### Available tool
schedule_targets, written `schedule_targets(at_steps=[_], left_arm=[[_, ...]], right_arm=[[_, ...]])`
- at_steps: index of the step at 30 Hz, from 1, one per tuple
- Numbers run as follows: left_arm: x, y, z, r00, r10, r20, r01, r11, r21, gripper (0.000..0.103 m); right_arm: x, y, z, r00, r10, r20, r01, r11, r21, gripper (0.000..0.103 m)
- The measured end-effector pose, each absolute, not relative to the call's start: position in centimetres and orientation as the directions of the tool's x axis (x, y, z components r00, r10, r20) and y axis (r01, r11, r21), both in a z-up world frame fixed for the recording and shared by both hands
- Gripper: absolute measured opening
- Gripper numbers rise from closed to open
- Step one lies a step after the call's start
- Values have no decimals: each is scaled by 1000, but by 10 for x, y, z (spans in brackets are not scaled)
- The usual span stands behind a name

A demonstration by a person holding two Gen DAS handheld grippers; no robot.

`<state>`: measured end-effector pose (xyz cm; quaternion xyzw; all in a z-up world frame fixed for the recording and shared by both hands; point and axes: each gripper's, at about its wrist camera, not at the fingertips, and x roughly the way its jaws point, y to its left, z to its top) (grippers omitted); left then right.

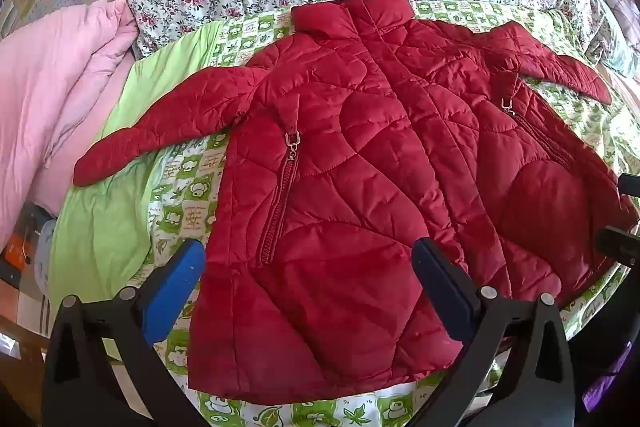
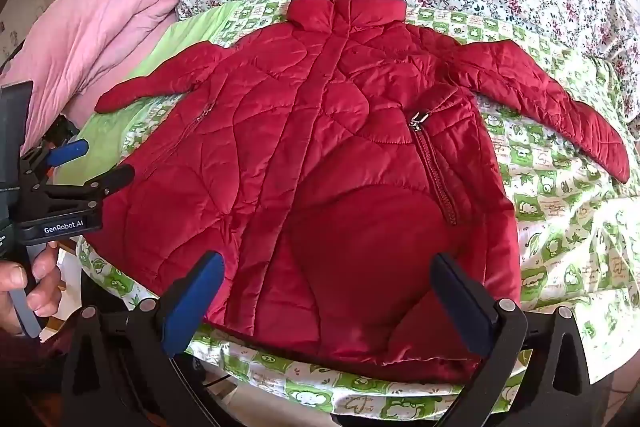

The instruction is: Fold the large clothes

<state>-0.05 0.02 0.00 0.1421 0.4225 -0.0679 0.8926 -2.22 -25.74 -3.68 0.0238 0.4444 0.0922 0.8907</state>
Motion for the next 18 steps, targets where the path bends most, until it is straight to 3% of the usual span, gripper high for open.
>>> schedule_targets(at_steps=[18], left_arm=[[-1, -8, 0, 636, -1, -772, 242, 950, 198, 103]], right_arm=[[-24, -257, -34, 589, 184, -787, -141, 982, 123, 103]])
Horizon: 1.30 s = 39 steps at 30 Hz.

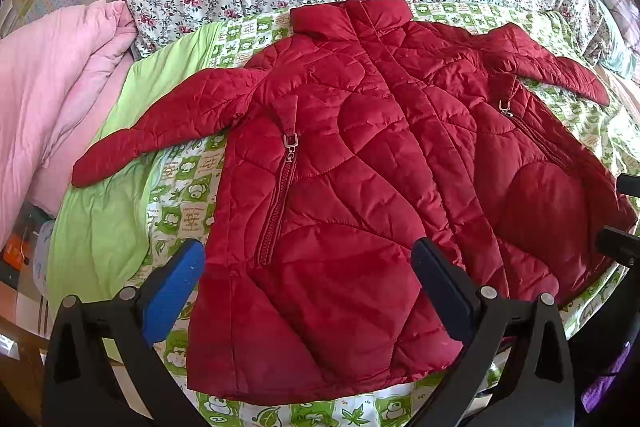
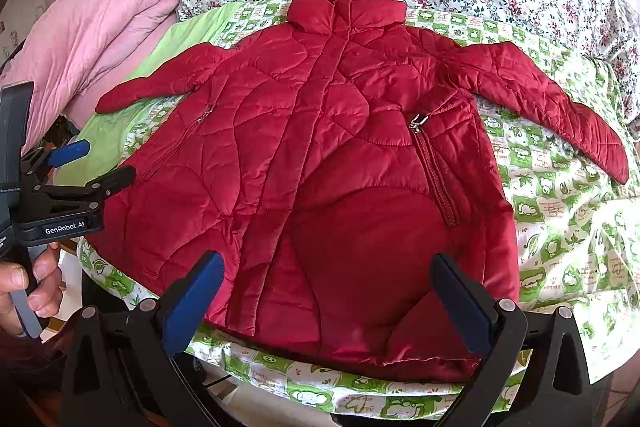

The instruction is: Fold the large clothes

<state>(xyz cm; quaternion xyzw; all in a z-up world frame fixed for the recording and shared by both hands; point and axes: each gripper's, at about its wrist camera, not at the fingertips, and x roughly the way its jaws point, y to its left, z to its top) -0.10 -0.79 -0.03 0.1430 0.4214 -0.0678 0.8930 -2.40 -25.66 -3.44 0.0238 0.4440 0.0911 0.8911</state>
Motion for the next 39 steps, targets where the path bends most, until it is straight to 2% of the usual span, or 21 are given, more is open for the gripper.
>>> schedule_targets(at_steps=[39], left_arm=[[1, -4, 10, 654, -35, -756, 248, 954, 170, 103]], right_arm=[[-22, -256, -26, 600, 189, -778, -147, 981, 126, 103]])
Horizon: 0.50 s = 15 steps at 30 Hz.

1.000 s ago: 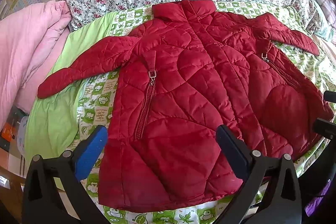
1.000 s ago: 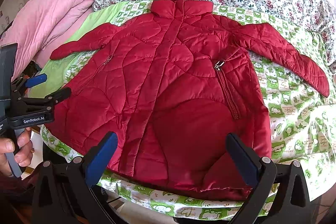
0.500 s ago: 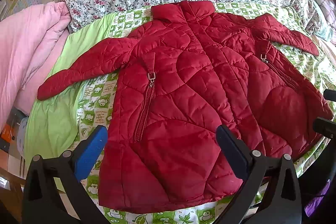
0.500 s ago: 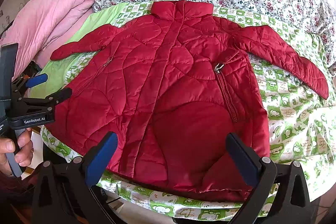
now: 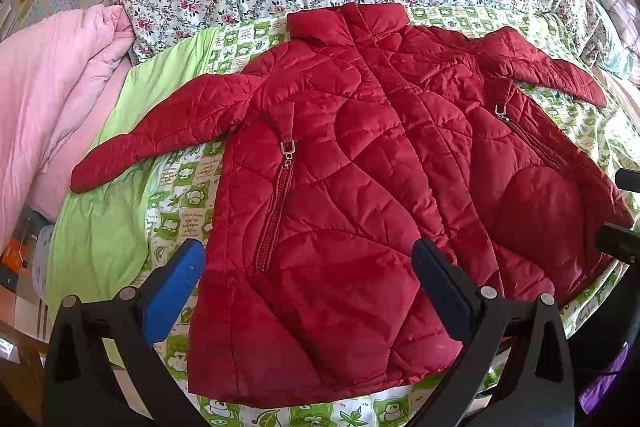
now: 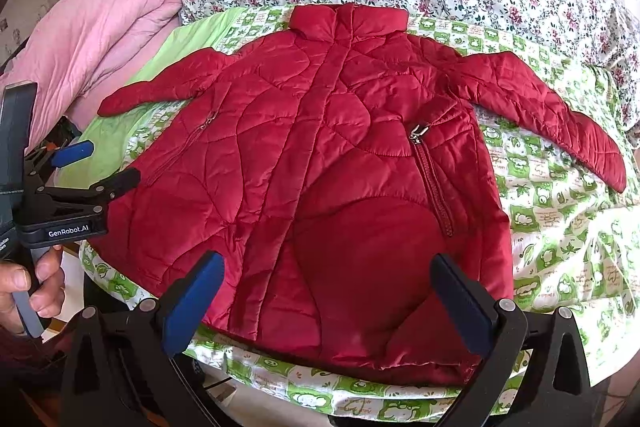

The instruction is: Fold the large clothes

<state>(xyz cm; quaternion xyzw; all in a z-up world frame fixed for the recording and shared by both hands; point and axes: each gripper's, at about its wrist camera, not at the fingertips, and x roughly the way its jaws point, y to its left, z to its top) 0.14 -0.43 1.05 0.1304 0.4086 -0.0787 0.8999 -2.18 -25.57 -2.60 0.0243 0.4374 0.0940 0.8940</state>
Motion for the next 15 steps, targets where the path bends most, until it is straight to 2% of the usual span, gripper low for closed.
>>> schedule_targets(at_steps=[2, 8, 11, 15], left_arm=[[3, -5, 9, 626, -5, -780, 255, 946, 199, 103], [2, -5, 9, 630, -20, -776, 255, 949, 183, 103], [6, -6, 5, 589, 28, -808, 267, 936, 227, 103], [10, -3, 4, 599, 12, -800, 264, 941, 212, 103]], right_arm=[[-23, -256, -26, 615, 190, -765, -150, 981, 123, 103], [-23, -256, -25, 597, 192, -779, -145, 981, 131, 103], [-20, -257, -27, 563, 184, -806, -132, 982, 132, 103], [-16, -264, -27, 556, 168, -814, -104, 986, 132, 103]])
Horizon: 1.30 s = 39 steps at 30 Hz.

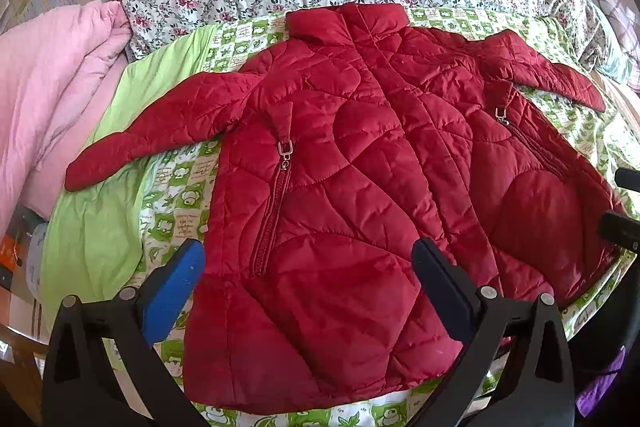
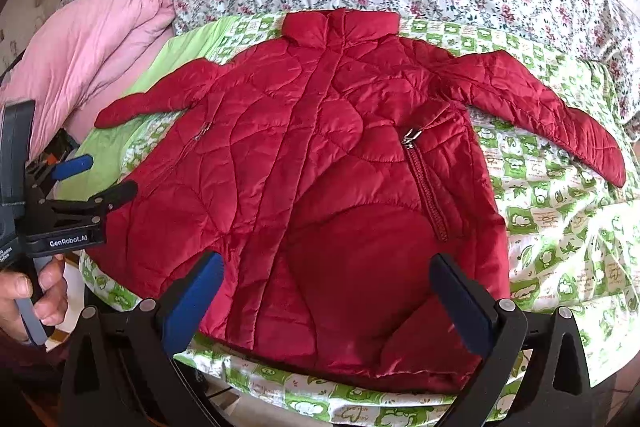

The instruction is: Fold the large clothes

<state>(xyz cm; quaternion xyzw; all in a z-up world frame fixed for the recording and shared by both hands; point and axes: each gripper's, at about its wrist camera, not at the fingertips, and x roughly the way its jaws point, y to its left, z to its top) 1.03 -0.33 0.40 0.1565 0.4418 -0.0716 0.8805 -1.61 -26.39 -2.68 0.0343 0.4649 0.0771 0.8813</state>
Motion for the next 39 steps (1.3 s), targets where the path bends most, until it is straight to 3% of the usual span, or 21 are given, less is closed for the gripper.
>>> schedule_targets(at_steps=[5, 20, 39], left_arm=[[19, -1, 1, 612, 17, -791, 252, 944, 214, 103], [54, 4, -16, 546, -4, -838, 240, 959, 152, 103], [93, -1, -25, 535, -10, -845, 219, 967, 127, 103]], right_arm=[[-12, -276, -25, 591, 117, -798, -67, 993, 96, 103], [14, -337, -32, 677, 95, -730, 48, 984, 173, 103], [68, -471, -48, 695, -40, -718, 288, 931, 226, 103]])
